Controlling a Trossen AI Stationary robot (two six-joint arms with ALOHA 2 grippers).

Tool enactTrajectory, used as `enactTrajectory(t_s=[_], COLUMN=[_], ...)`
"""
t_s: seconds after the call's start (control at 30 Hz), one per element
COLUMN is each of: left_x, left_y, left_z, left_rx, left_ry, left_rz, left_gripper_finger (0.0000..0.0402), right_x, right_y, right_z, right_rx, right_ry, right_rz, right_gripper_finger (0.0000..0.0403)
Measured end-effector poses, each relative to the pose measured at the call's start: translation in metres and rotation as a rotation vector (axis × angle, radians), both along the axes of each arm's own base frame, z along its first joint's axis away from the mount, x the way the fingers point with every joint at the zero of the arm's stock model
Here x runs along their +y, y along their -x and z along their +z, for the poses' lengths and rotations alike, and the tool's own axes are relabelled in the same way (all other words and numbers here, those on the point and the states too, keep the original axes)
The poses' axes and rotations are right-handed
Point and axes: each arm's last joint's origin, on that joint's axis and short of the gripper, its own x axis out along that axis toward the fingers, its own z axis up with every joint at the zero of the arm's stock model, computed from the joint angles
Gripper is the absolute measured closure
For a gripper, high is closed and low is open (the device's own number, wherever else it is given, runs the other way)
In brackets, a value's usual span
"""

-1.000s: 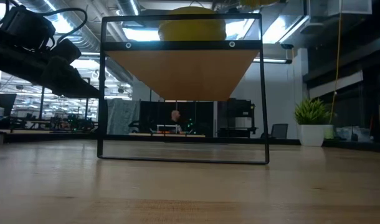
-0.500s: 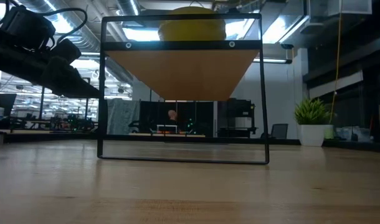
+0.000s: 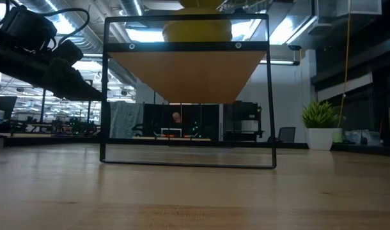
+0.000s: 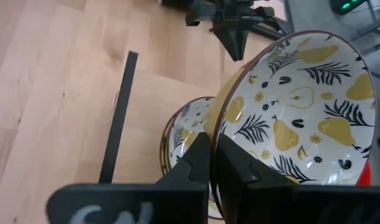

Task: Pick & Place Mini bowls
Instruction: Stack the white bowl on top of the white bowls on the shelf

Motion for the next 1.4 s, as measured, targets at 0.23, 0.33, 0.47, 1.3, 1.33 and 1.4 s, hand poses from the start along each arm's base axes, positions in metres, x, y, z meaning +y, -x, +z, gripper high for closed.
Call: enactTrajectory(t_s=[0.23,0.33,0.47,1.3,1.33,1.4], left_x=[0.0,0.0,0.0,0.0,0.0,0.0], left_y=[0.0,0.0,0.0,0.0,0.0,0.0], left_z=[0.0,0.0,0.0,0.0,0.0,0.0], left_rx=[0.0,0.0,0.0,0.0,0.0,0.0], left_ry=[0.0,0.0,0.0,0.0,0.0,0.0], left_rz=[0.0,0.0,0.0,0.0,0.001,0.001], left_gripper_finger=[0.0359,0.0359,0.0359,0.0359,0.0359,0.0359], right_x=[-0.001,-0.001,-0.001,-0.012,-0.014,-0.017], right_y=[-0.001,-0.001,-0.001,-0.004,-0.004,-0.004], right_z=[0.0,-0.001,-0.004,-0.004,-0.004,-0.004], right_rx=[0.007,0.01,0.026,0.03,0.034,0.039], right_ry=[-0.017,-0.023,-0.017,-0.011,-0.01,-0.008], right_rz=[0.011,0.016,0.015,-0.015,-0.018,-0.028], right_gripper_finger=[0.039,0.039,0.039,0.039,0.039,0.039])
